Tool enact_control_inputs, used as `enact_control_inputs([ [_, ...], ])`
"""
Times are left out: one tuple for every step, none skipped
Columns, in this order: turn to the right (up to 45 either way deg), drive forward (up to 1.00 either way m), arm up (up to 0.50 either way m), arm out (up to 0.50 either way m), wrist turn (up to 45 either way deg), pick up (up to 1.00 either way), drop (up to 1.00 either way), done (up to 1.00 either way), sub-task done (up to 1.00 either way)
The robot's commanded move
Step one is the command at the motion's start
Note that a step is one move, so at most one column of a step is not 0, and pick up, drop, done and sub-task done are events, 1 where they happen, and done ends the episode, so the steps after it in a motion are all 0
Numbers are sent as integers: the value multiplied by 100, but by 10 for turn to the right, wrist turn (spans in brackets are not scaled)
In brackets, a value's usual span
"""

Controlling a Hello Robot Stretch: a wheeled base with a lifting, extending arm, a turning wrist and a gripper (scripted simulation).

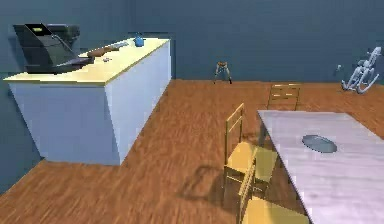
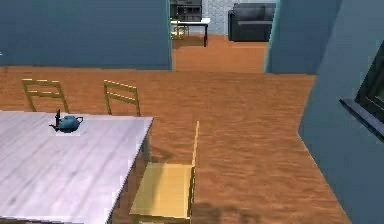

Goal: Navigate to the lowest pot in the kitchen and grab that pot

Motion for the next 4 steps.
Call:
enact_control_inputs([
  [450, 0, 0, 0, 0, 0, 0, 0, 0],
  [450, 0, 0, 0, 0, 0, 0, 0, 0],
  [270, 0, 0, 0, 0, 0, 0, 0, 0],
  [0, 55, 0, 0, 0, 0, 0, 0, 0],
])
